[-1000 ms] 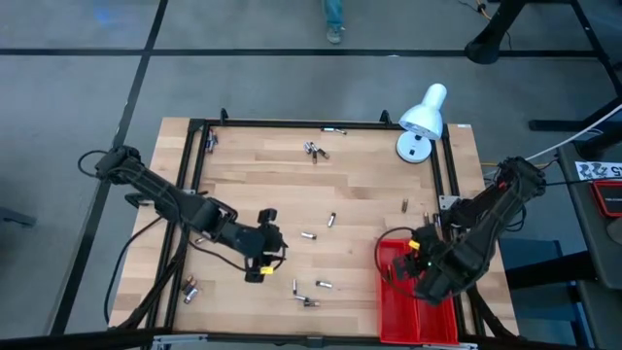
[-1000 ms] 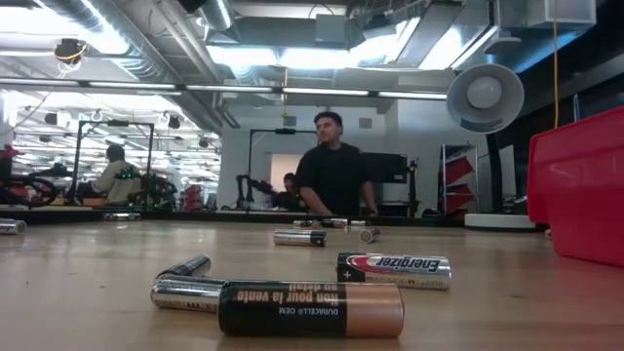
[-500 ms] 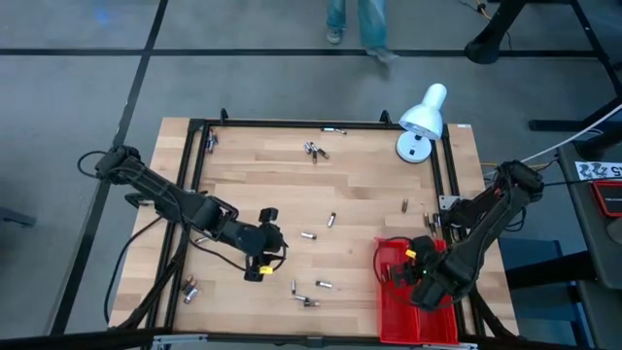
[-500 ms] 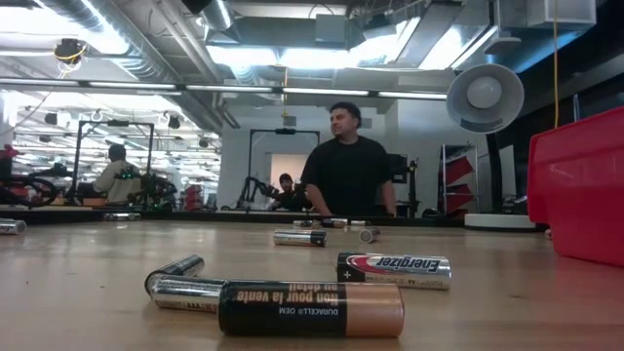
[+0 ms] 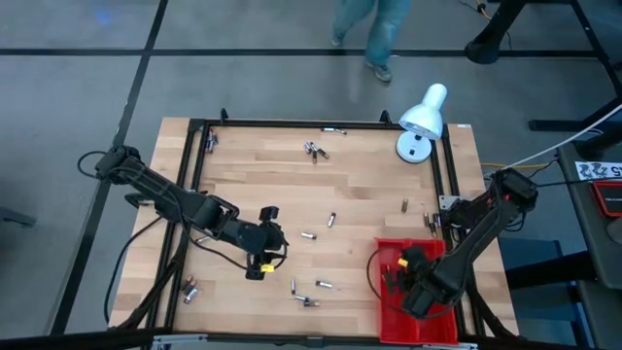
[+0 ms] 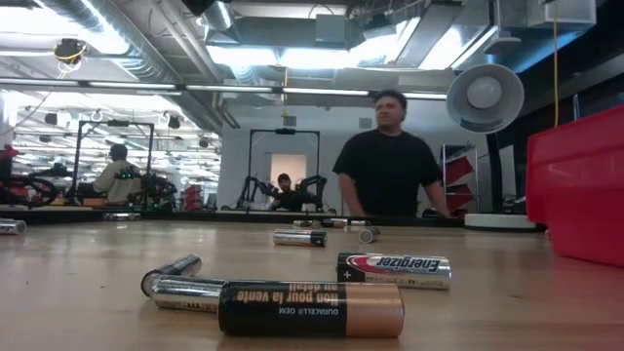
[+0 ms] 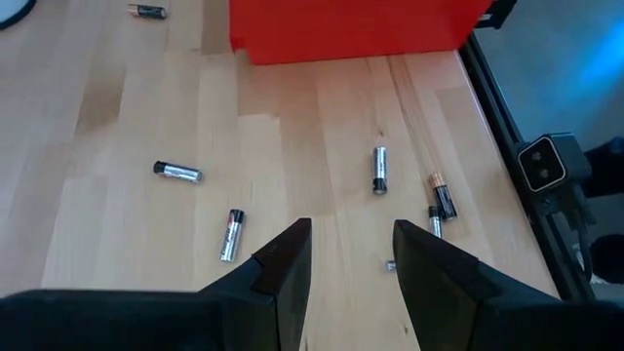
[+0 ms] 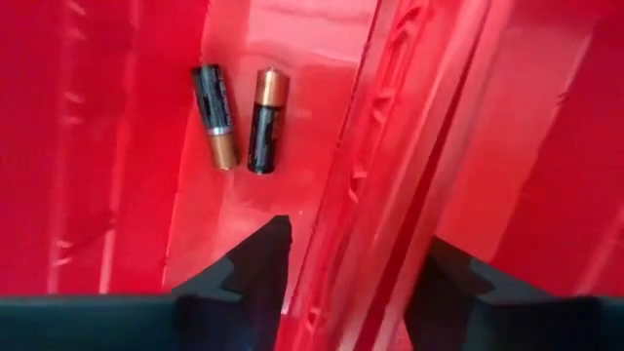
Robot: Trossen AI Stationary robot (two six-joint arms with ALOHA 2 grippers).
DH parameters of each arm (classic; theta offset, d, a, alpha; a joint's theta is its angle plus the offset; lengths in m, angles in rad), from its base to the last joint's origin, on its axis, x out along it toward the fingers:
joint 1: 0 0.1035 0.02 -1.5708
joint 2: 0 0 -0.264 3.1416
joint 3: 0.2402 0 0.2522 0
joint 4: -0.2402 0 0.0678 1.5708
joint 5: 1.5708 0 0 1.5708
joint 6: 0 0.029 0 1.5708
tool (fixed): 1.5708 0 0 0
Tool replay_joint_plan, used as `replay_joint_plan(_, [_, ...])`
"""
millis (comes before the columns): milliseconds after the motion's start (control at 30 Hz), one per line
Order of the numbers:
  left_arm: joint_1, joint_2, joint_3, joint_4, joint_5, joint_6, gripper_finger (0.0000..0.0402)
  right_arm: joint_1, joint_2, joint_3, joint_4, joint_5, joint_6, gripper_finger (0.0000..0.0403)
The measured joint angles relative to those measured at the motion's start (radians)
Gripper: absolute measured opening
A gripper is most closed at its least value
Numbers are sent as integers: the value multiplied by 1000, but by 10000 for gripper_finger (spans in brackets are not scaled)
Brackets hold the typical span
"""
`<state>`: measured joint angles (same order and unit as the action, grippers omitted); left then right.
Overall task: Sort batteries
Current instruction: Adjust the red bins
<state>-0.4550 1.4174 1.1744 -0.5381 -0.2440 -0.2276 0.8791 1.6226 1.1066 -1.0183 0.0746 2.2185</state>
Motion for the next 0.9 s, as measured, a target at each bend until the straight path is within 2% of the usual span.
replay_joint_plan(367, [0,0,0,0,-1,-22,137,-27,-3,-27,54,15,14,16])
replay_joint_plan(433, [0,0,0,0,-1,-22,137,-38,-2,-26,77,34,2,11])
replay_joint_plan(600, [0,0,0,0,-1,-21,137,-69,-1,-26,125,41,0,26])
replay_joint_plan(767, [0,0,0,-2,0,-23,137,-104,-1,-26,149,49,3,8])
replay_joint_plan(900, [-1,0,0,-5,26,-33,137,-135,0,-26,172,65,4,13])
